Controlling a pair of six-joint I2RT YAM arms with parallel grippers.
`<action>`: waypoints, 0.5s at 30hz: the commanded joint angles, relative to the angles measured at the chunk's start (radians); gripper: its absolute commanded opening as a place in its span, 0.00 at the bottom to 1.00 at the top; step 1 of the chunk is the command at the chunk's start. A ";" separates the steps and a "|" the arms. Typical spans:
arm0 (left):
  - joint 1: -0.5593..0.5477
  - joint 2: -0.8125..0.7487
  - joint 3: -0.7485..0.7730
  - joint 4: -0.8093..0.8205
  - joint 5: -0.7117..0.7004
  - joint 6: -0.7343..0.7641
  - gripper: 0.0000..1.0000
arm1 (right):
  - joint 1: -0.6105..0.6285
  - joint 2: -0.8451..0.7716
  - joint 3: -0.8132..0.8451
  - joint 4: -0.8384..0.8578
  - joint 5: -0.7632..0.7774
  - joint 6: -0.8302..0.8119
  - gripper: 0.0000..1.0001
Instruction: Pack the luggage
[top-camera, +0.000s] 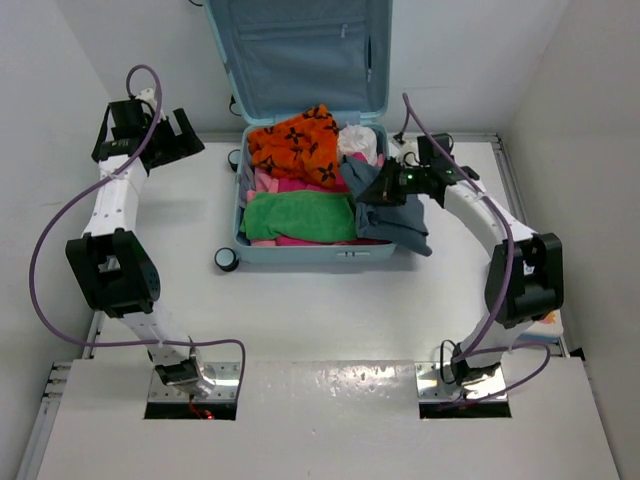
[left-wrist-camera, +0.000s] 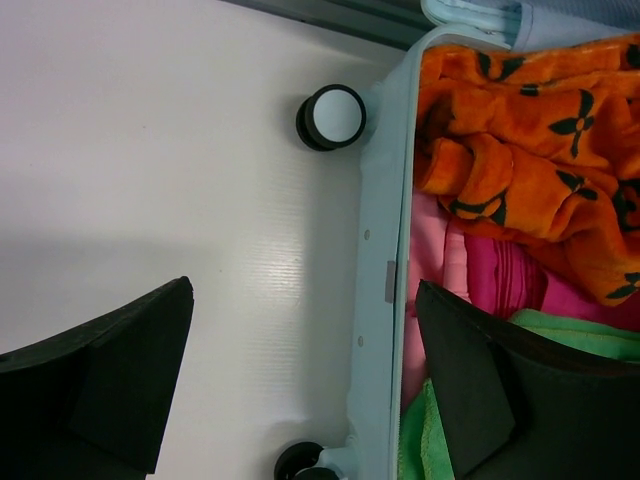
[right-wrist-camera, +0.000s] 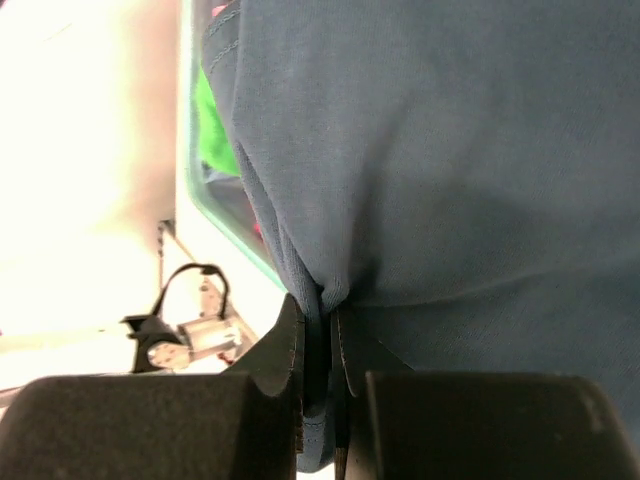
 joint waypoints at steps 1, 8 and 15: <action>0.020 -0.002 -0.014 -0.009 0.029 -0.003 0.94 | 0.072 0.002 0.076 0.141 -0.048 0.103 0.00; 0.049 -0.042 -0.062 -0.009 0.039 0.007 0.94 | 0.197 0.122 0.188 0.181 0.007 0.104 0.00; 0.083 -0.085 -0.152 -0.009 0.057 0.007 0.94 | 0.313 0.358 0.394 0.149 0.017 -0.004 0.00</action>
